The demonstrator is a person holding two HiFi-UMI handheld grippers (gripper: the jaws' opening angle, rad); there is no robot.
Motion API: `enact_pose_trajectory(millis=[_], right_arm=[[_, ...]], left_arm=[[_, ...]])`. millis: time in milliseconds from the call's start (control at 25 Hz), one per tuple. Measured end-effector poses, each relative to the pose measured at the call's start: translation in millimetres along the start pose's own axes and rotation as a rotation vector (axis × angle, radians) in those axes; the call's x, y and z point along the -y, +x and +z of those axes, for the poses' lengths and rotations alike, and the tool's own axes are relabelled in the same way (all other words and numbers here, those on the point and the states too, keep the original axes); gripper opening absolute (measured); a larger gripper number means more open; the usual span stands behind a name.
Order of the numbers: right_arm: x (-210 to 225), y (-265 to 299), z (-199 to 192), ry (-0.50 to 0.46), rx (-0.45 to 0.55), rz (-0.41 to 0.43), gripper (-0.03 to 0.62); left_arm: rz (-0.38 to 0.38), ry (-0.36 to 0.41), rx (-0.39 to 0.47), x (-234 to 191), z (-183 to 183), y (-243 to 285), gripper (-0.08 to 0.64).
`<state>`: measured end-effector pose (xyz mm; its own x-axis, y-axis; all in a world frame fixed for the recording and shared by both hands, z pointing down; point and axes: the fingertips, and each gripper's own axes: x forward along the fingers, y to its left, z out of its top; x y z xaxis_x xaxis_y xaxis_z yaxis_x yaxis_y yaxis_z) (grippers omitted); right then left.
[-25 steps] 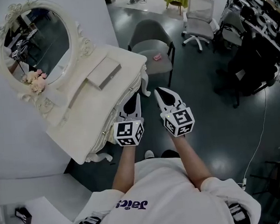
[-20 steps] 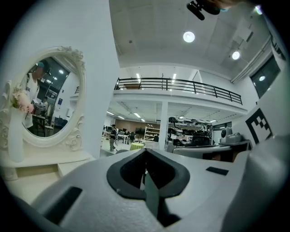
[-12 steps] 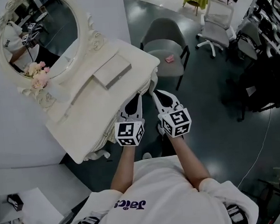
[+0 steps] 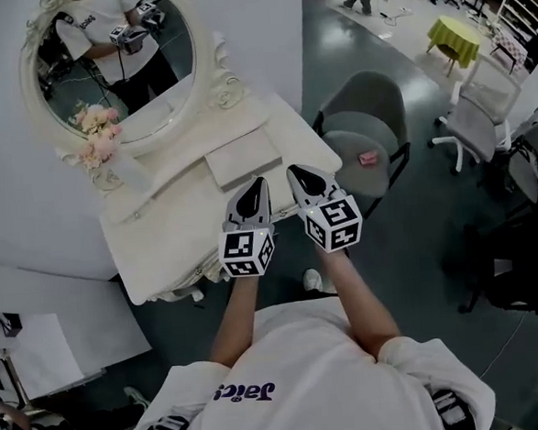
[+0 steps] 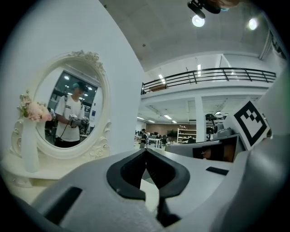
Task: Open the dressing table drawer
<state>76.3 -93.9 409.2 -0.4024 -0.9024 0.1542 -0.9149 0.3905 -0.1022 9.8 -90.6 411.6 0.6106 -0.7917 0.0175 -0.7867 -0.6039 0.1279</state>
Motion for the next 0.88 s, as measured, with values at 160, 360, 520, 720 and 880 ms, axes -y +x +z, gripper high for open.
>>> enact_pose_trajectory(millis=[160, 360, 520, 720, 880], right_arm=[[16.4, 27.3, -15.5, 0.02, -0.055, 0.08, 0.018], [15.5, 52.7, -47.8, 0.028, -0.145, 0.18, 0.018], [6.3, 79.9, -73.1, -0.003, -0.207, 0.201, 0.018], [5.0, 113.5, -108.1, -0.004, -0.285, 0.187, 0.018], [8.5, 138.7, -134.5, -0.011, -0.349, 0.174, 0.019]], left_arm=[[0.108, -0.042, -0.01, -19.9, -14.8, 14.2, 0.015], [0.198, -0.063, -0.026, -34.0, -36.4, 10.5, 0.015], [0.248, -0.046, -0.046, -56.8, -52.7, 9.6, 0.015], [0.257, -0.038, -0.05, -88.2, -68.7, 16.7, 0.015], [0.254, -0.062, -0.067, -114.9, -82.5, 30.2, 0.015]])
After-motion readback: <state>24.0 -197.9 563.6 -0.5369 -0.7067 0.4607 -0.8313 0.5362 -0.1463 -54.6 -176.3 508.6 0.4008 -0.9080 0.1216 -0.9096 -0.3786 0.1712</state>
